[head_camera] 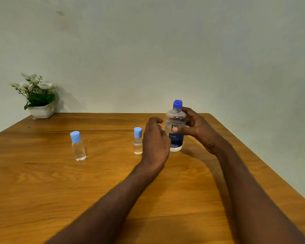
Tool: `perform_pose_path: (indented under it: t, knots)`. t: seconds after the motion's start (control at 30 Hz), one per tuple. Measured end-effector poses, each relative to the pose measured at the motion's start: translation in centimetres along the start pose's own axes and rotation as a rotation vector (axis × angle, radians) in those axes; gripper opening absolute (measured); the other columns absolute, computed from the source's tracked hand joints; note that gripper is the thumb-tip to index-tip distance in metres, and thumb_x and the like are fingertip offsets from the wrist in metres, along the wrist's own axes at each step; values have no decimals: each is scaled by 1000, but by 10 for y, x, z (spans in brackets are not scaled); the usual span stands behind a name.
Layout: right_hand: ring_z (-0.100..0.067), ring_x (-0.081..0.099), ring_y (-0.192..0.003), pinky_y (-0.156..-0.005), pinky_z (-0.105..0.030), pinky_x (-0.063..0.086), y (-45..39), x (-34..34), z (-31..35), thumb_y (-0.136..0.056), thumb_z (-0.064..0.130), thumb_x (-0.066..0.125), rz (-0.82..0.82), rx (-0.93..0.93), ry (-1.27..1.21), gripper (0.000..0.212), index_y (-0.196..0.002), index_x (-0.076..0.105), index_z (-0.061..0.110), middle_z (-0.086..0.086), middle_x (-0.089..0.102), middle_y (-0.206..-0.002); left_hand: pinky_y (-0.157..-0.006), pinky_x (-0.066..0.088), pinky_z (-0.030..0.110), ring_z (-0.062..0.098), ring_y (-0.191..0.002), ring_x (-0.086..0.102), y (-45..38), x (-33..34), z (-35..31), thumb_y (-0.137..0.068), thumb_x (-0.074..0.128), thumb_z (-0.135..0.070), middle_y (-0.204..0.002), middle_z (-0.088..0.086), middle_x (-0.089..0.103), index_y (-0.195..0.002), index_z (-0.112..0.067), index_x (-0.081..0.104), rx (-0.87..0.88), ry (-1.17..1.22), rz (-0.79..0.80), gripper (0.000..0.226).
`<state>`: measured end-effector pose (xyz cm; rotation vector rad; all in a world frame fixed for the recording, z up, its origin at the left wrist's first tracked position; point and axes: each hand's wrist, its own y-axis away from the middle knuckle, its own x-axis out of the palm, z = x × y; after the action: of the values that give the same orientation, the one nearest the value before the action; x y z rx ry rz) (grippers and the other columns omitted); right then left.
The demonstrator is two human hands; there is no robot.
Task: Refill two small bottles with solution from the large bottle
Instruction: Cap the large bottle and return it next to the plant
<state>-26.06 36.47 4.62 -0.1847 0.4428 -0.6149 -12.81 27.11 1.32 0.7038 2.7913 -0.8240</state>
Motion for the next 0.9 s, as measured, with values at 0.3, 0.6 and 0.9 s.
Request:
perform_pose_path:
  t: [0.3,0.6,0.9]
  knots:
    - [-15,68,-117,-94,-35,61,-1,2,-11,-77,17,89,-100,-21,-11,69,-139,60,24,8,72,-129,-88,58,32,13,-108,61,2,-4,-6,-104,55,-13,-121,3,62,-137,-15,56,18,-14,30,33]
    - [-3,69,-108,-79,-21,61,-6,6,-8,-74,28,92,-315,-114,-38,58,-122,63,40,20,72,-119,-75,50,14,4,-95,61,-2,-15,-22,-92,53,13,-105,-5,64,-124,-18,62,148,28,-61,45]
    - [-16,70,-108,-88,-41,63,-11,10,32,-71,30,94,-399,-199,33,60,-124,65,25,8,73,-117,-86,38,16,15,-113,49,-10,-83,-24,-90,62,-3,-123,1,54,-121,-21,64,460,-270,-277,37]
